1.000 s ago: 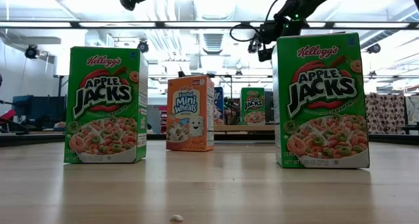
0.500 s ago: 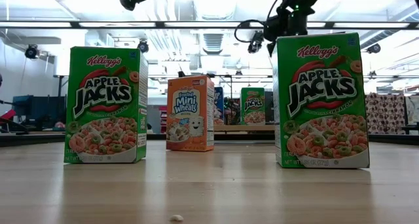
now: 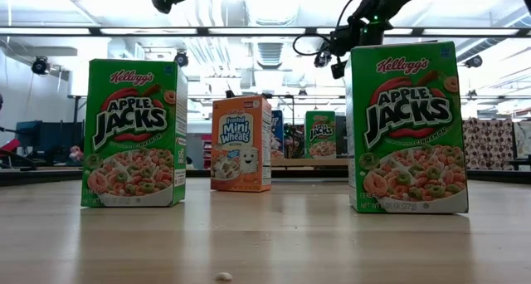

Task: Stack cereal on shelf
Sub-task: Put the bottom right orange cereal box on the shelf

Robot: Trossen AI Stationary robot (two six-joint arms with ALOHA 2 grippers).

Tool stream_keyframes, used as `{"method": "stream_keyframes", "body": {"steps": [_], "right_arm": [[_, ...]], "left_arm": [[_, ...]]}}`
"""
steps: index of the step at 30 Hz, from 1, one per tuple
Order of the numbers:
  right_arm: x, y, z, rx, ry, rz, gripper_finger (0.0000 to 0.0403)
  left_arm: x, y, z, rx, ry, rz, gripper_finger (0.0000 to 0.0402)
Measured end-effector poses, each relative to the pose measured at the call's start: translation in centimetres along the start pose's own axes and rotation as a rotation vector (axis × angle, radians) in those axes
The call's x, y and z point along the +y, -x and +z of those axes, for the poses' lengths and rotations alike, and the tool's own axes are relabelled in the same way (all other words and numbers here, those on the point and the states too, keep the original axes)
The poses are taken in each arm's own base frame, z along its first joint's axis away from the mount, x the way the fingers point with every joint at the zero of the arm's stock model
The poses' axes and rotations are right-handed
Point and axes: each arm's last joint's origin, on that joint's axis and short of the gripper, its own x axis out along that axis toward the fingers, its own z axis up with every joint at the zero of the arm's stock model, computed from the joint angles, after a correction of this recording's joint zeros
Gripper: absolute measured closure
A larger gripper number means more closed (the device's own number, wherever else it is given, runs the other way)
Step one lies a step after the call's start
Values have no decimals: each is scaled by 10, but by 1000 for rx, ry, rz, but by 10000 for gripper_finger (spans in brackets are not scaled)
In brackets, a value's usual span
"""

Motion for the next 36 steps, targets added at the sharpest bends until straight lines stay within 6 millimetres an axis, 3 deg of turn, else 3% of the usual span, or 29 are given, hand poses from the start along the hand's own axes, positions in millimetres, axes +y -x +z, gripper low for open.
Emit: {"method": "stream_keyframes", "body": {"steps": [11, 20, 36], "right_arm": [[7, 0, -11, 118, 7, 68, 390], [3, 0, -12, 162, 11, -29, 390], [3, 0, -13, 182, 39, -47, 390]], "left_arm": [[0, 0, 0, 0, 0, 0, 210], [0, 0, 0, 0, 0, 0, 210], [0, 0, 0, 0, 0, 0, 210]]}}
